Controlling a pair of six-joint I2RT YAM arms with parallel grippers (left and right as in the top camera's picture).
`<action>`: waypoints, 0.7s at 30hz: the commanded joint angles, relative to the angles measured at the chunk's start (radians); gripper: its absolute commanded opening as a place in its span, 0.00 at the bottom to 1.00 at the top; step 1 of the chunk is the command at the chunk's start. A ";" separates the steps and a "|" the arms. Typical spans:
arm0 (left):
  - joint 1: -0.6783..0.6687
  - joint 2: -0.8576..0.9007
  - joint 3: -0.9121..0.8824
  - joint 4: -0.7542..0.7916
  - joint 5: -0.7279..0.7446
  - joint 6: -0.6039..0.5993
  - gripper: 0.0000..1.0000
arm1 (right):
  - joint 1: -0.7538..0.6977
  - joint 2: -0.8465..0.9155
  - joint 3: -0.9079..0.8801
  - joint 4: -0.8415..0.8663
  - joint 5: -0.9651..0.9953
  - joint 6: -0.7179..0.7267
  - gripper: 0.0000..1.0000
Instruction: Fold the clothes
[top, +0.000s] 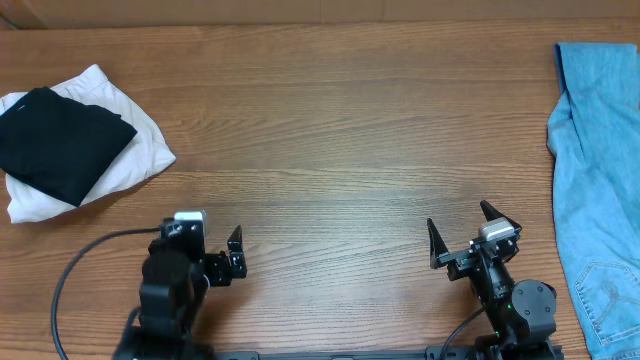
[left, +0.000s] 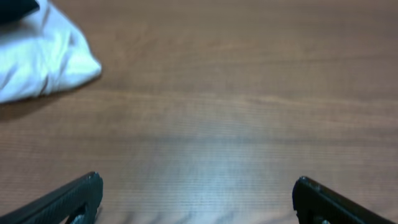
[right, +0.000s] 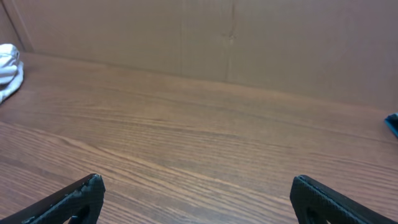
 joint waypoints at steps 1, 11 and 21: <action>0.006 -0.090 -0.109 0.111 -0.019 0.005 1.00 | -0.005 -0.010 -0.001 0.006 -0.009 -0.007 1.00; 0.006 -0.338 -0.333 0.451 -0.076 0.005 1.00 | -0.005 -0.010 -0.001 0.006 -0.010 -0.007 1.00; 0.012 -0.349 -0.333 0.451 -0.071 0.005 1.00 | -0.005 -0.010 -0.001 0.006 -0.010 -0.007 1.00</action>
